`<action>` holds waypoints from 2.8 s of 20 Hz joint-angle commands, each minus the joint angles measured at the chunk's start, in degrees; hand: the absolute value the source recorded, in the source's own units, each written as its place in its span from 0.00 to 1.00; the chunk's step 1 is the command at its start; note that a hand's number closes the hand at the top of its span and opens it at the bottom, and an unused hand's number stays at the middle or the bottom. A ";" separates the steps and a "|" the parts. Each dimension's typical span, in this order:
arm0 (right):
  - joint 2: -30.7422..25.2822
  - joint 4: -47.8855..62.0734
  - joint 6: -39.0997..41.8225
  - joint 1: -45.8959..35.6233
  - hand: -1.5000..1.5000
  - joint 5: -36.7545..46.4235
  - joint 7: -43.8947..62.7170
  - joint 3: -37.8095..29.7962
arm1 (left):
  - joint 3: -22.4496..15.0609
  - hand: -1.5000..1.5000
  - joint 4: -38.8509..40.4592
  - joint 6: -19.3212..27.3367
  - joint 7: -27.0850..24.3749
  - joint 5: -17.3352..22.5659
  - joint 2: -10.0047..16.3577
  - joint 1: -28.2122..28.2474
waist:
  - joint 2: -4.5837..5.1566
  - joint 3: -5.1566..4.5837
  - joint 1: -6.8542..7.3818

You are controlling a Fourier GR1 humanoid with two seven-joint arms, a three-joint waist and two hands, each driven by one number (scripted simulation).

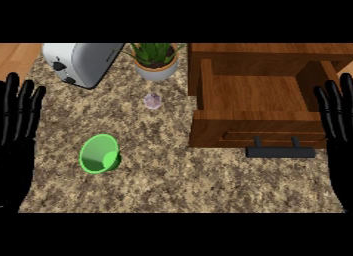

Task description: Pick up the cup, place it into the drawer and close the drawer

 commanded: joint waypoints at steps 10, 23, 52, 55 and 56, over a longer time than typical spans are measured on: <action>0.94 2.49 2.22 -0.96 0.00 -3.27 7.27 2.21 | -8.55 0.00 1.41 7.68 2.93 4.83 -4.43 2.38 | -0.01 1.37 -0.10; 0.46 5.18 4.49 -3.52 0.00 -6.42 5.92 -2.50 | -7.00 0.00 8.81 8.86 1.44 3.69 -4.50 -3.90 | 0.00 1.39 -0.19; 1.28 7.25 2.95 -8.76 0.00 -5.26 8.55 -3.28 | 1.83 0.00 26.33 4.41 -16.27 7.73 -2.45 8.82 | 0.07 1.36 0.01; 0.79 5.95 5.09 -5.56 0.00 -6.04 6.54 -3.11 | 1.86 0.00 28.38 1.74 -18.30 8.07 -1.68 10.82 | 0.00 1.37 -0.07; -0.24 5.69 7.03 -2.91 0.00 -7.25 5.10 -4.33 | 2.00 0.00 30.00 2.34 -18.72 7.32 -1.91 9.64 | 0.00 1.38 -0.17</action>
